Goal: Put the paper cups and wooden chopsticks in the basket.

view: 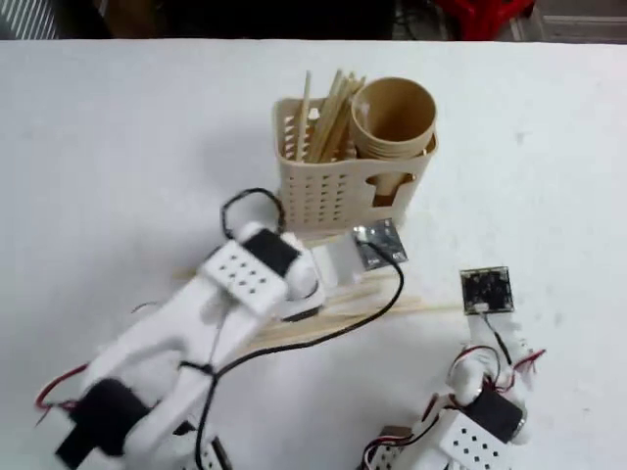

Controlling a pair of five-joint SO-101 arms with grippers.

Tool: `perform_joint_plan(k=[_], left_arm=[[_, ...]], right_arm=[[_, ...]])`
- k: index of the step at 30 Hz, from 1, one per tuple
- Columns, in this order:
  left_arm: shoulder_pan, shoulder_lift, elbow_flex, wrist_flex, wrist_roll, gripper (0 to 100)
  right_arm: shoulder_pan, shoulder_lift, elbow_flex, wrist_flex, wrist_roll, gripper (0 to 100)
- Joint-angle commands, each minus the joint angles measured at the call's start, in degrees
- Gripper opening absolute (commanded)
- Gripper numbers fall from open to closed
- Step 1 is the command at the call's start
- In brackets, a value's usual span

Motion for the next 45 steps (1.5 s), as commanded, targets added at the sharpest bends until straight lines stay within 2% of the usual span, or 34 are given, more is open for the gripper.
perform_joint_plan(k=[1, 6, 11, 18, 22, 28, 35, 40, 45], left_arm=[[2.2, 8.0, -8.2, -3.9, -0.5, 15], [5.8, 21.6, -22.2, -4.0, 1.5, 15], [10.2, 34.5, -32.4, -3.5, 1.5, 15], [8.7, 51.1, -48.6, 6.9, 1.8, 14], [7.1, 55.3, -56.7, 13.3, 1.8, 2], [3.3, 52.7, -60.6, 22.6, 1.1, 2], [0.4, 40.0, -60.4, 29.8, 1.1, 2], [-2.5, 32.5, -60.3, 33.0, 1.1, 2], [-4.0, 20.4, -56.7, 32.8, 1.1, 2]], right_arm=[[8.2, -0.4, 0.4, 0.1, 4.5, 9.8], [15.9, -0.4, 0.4, 0.2, 7.9, 9.8], [17.2, -0.2, 0.4, 0.2, 8.1, 9.8], [16.9, 0.0, 0.4, 0.2, 8.0, 9.8], [16.7, 0.0, 0.4, 0.2, 8.0, 9.8], [16.7, 0.0, 0.4, 0.2, 8.0, 9.8], [16.7, -0.3, 0.4, 0.2, 8.0, 9.8], [11.9, -0.3, 0.4, 0.2, 7.8, 9.8], [7.1, -0.3, 0.4, 0.2, 7.6, 9.8]])
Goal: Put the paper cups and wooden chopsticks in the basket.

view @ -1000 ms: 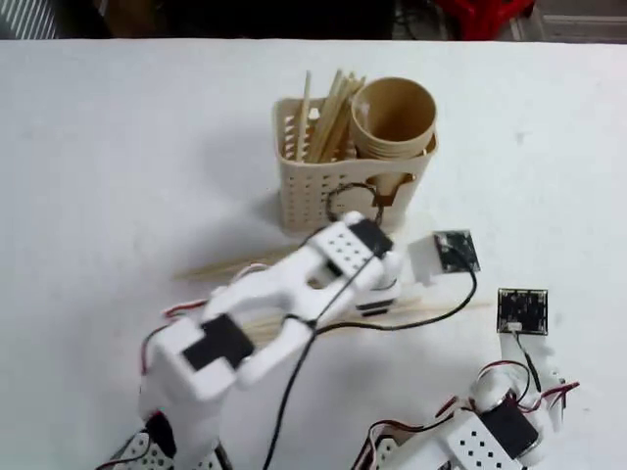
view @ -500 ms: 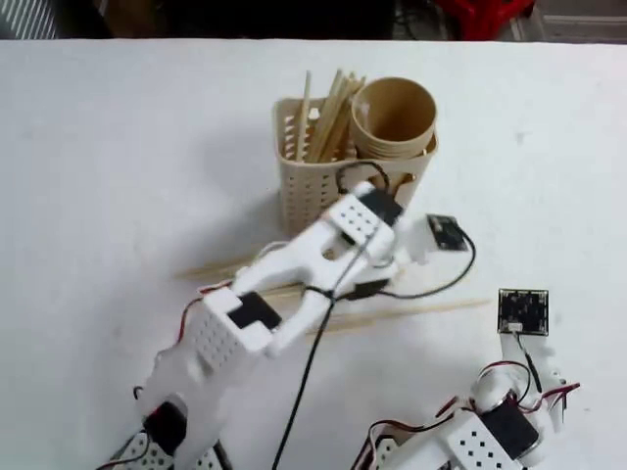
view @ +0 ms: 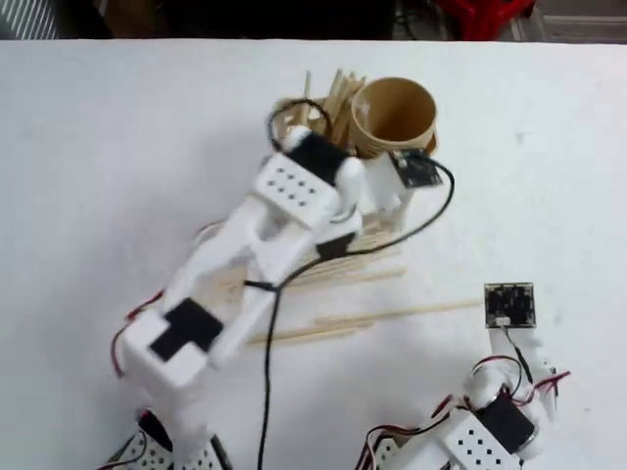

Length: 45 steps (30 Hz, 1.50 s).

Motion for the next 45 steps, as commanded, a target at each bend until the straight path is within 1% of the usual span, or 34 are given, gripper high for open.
perform_joint_plan(k=[1, 5, 9, 11, 13, 17, 21, 24, 29, 39, 41, 45], left_arm=[[-1.1, -15.5, 2.5, -0.2, 0.2, 2], [-1.1, -29.7, 4.7, -4.1, 1.0, 2], [-1.3, -39.0, 4.5, -9.4, 6.2, 2], [-1.3, -40.9, 4.5, -13.5, 8.9, 2], [-1.3, -41.2, 4.5, -17.9, 11.4, 2], [-1.3, -41.3, 4.5, -25.0, 16.0, 2], [-1.3, -41.3, 4.7, -33.2, 19.3, 2], [-1.3, -41.2, 4.9, -38.9, 20.7, 2], [-1.3, -41.3, 4.5, -44.7, 24.5, 2], [-1.3, -41.1, 4.9, -58.6, 25.0, 2], [-2.5, -40.2, 5.3, -60.6, 25.1, 2], [-6.0, -34.1, 6.1, -64.5, 25.1, 2]], right_arm=[[-3.4, -0.3, 0.4, 0.2, 0.1, 9.8], [-8.2, -0.3, -0.1, 0.2, -3.0, 9.8], [-15.1, 0.0, -0.2, 0.7, -4.0, 9.8], [-18.2, 0.1, -1.1, 2.2, -4.2, 9.8], [-20.4, 0.1, -2.7, 3.9, -6.9, 9.8], [-23.6, -0.2, -3.8, 4.2, -10.4, 9.8], [-27.8, 0.0, -3.8, 4.1, -10.9, 9.8], [-28.6, 0.1, -3.8, 3.3, -11.2, 9.8], [-28.6, 0.1, -3.9, 2.2, -13.3, 9.8], [-28.6, -0.3, -1.4, 2.2, -13.3, 9.8], [-28.6, -0.3, -1.4, 2.2, -13.3, 9.8], [-28.6, -0.3, -1.4, 2.2, -13.3, 9.8]])
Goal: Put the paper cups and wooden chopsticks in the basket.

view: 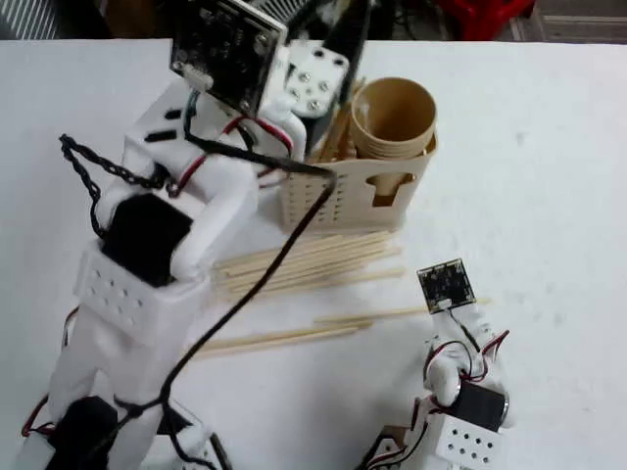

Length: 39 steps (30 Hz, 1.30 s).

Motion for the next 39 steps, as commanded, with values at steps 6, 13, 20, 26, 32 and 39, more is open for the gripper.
perform_joint_plan(k=[6, 13, 20, 26, 32, 39], left_arm=[[-6.0, 12.1, 0.4, -4.6, 0.5, 2], [-5.9, 13.8, 0.4, 0.6, 0.5, 3], [-6.2, 13.4, 0.4, 6.2, 0.5, 3], [-6.6, 13.3, -0.1, 8.4, 0.5, 13], [-8.2, 13.3, -7.3, 14.9, 0.6, 11], [-5.5, 13.3, -23.5, 45.4, -5.4, 10]], right_arm=[[-0.7, -0.4, 0.1, -1.2, -0.5, 9.8], [-0.7, -0.4, 1.5, -2.9, -0.5, 9.8], [-0.7, -0.4, 1.5, -2.9, -0.5, 9.8], [-0.7, -0.4, 1.5, -2.9, -0.5, 9.8], [-0.7, -0.4, 1.5, -2.9, -0.5, 9.8], [-0.6, -0.4, 1.5, -2.9, -0.5, 9.8]])
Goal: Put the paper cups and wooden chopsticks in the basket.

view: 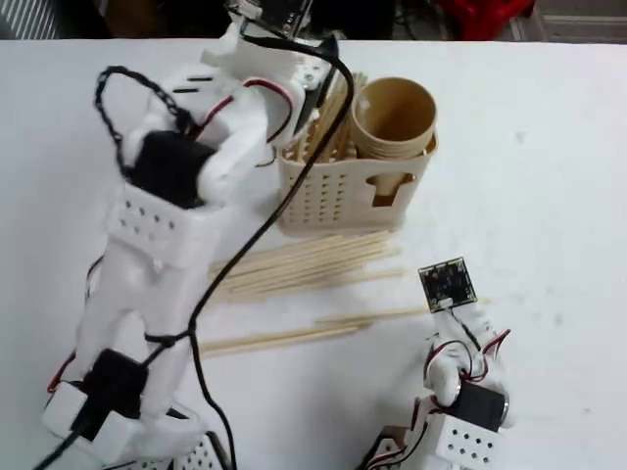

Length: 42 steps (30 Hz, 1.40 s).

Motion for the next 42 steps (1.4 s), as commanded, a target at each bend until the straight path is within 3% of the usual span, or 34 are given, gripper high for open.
perform_joint_plan(k=[1, 4, 8, 12, 17, 22, 30, 36, 42], left_arm=[[3.0, -0.7, -12.7, 24.8, -8.5, 10], [7.2, -0.8, -15.5, 36.5, -12.8, 10], [8.7, -5.8, -3.0, 35.4, -15.9, 10], [14.7, -13.1, 20.0, 34.9, -20.5, 10], [18.0, -17.2, 49.8, 25.0, -30.9, 14], [12.9, -17.1, 66.7, 9.8, -31.6, 19], [8.0, -12.5, 76.7, 1.8, -36.7, 19], [8.5, -2.9, 76.0, -4.8, -36.6, 19], [8.0, 5.7, 70.9, -5.3, -35.8, 19]], right_arm=[[-0.5, -0.4, 0.5, -1.3, -0.4, 9.8], [-0.5, -0.4, 0.5, -1.3, -0.4, 9.8], [-0.4, -0.4, 0.5, -1.3, -0.3, 9.7], [-0.4, -0.4, 0.5, -1.3, -0.2, 9.6], [-0.5, -0.4, 0.5, -1.3, 0.0, 9.8], [-0.4, -0.4, 0.5, -1.3, 0.0, 9.8], [-0.5, -0.4, 0.5, -1.3, 0.0, 9.8], [-0.4, -0.4, 0.5, -1.3, -0.1, 9.8], [-0.4, -0.4, 0.5, -1.3, 0.0, 9.8]])
